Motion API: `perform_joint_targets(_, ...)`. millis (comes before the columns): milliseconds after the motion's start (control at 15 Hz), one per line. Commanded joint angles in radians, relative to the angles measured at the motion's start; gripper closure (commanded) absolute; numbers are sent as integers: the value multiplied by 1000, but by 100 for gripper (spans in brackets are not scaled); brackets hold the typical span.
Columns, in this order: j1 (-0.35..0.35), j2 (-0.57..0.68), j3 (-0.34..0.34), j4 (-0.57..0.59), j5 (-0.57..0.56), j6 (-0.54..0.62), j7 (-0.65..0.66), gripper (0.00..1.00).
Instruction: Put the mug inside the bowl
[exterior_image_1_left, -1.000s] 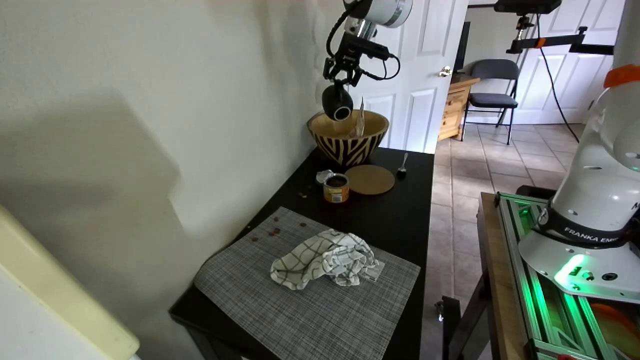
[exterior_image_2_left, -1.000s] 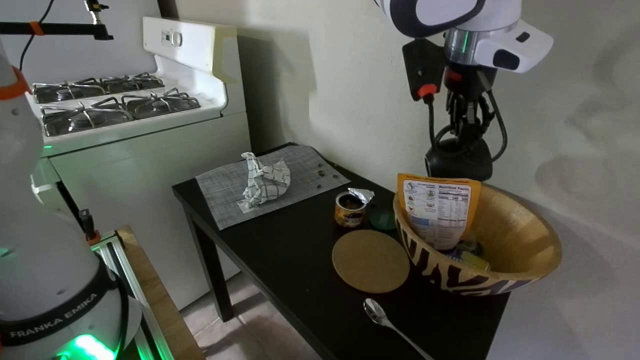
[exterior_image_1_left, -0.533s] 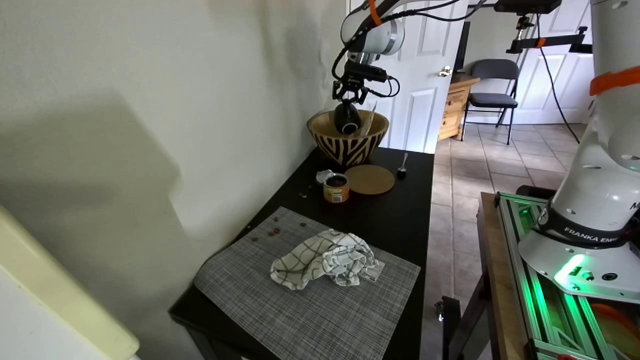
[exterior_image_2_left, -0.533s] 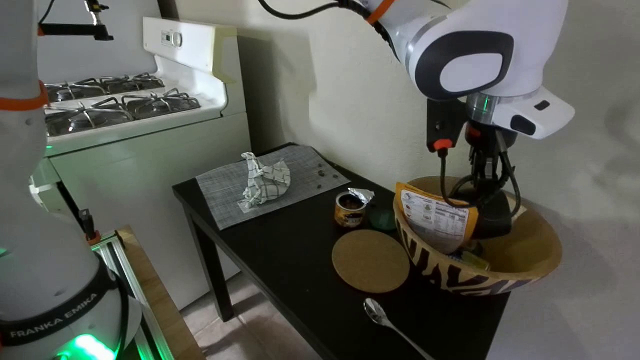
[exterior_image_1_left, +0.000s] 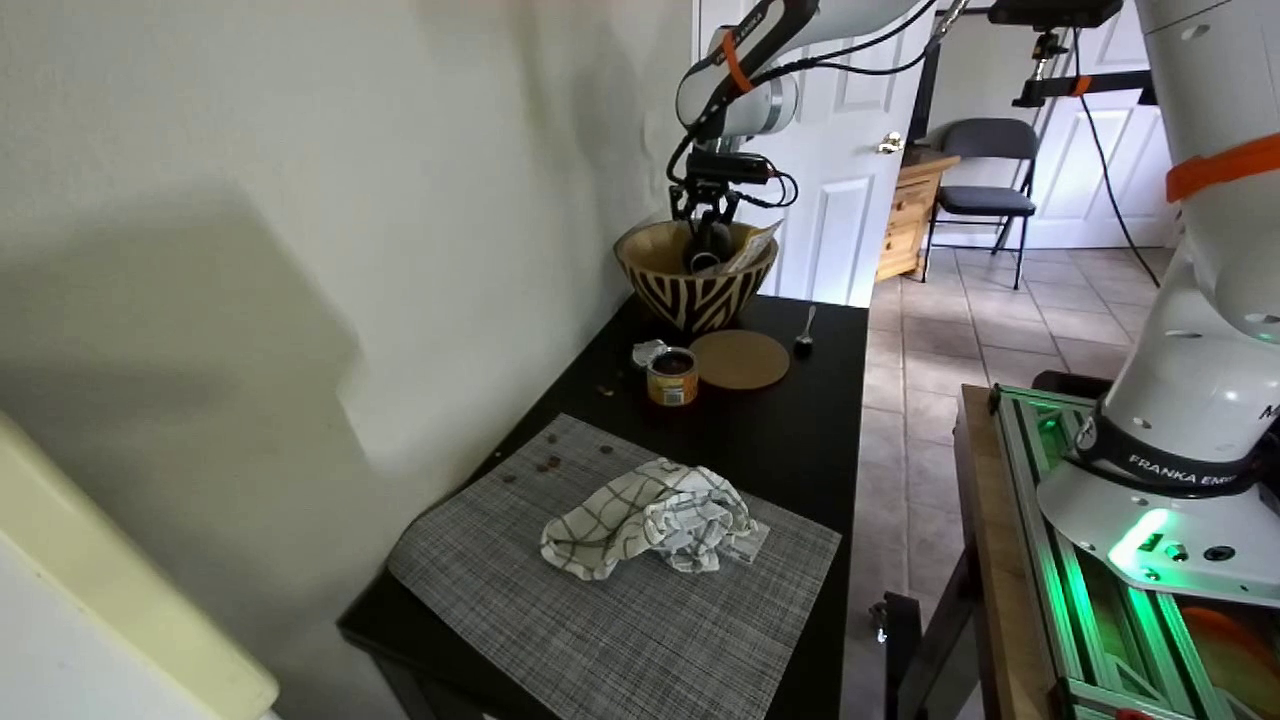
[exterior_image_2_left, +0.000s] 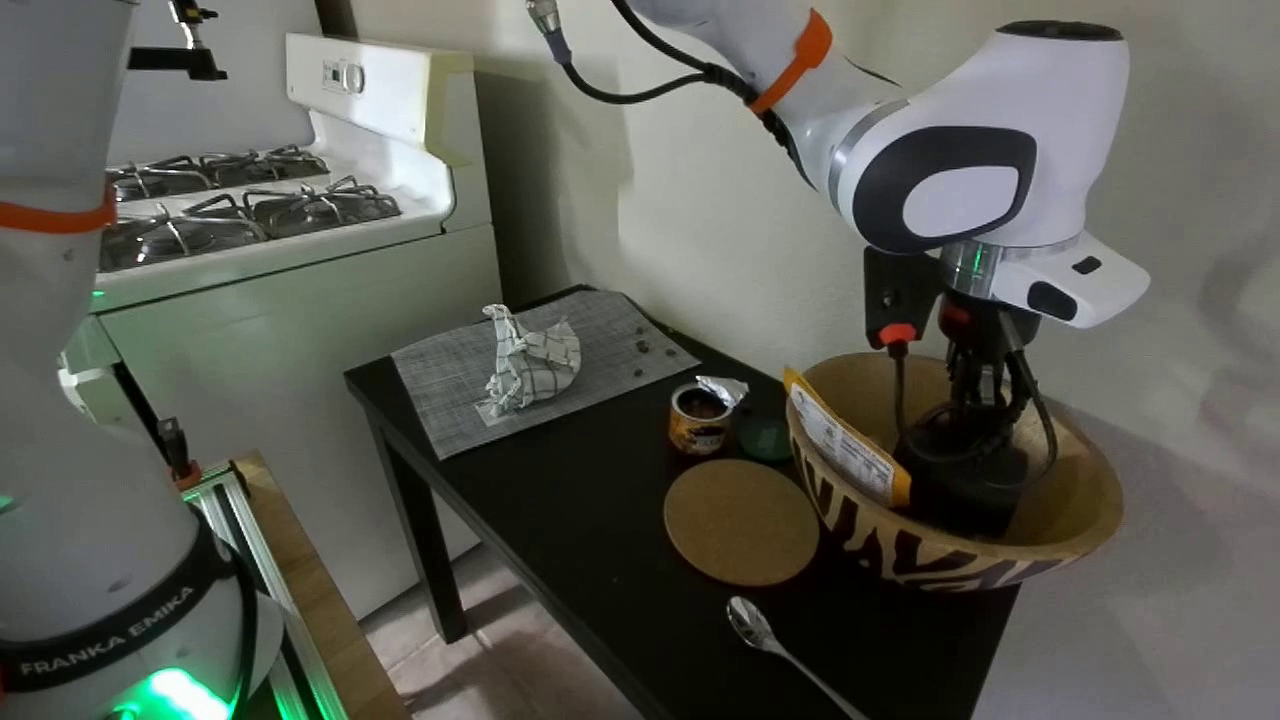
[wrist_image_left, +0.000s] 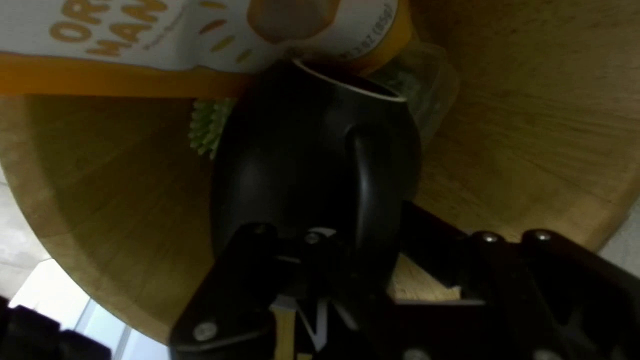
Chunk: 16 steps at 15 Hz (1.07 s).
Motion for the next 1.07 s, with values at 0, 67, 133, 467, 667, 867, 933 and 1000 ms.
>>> perform_joint_targets(0, 9, -28, -5, 17, -45, -44, 26, 54)
perform_joint_targets(67, 14, -58, -7, 5, -61, -65, 16, 45)
perform_joint_targets(133, 18, -85, -10, 0, -79, -86, 9, 39)
perform_joint_targets(467, 28, -281, 0, -45, -173, -267, -54, 1)
perform_joint_targets(667, 36, -407, 21, -75, -213, -403, -145, 0)
perform_joint_targets(867, 43, -541, 49, -126, -197, -545, -276, 0)
perform_joint_targets(933, 46, -581, 56, -146, -193, -588, -316, 0)
perform_joint_targets(1000, 50, -629, 63, -183, -195, -618, -355, 0)
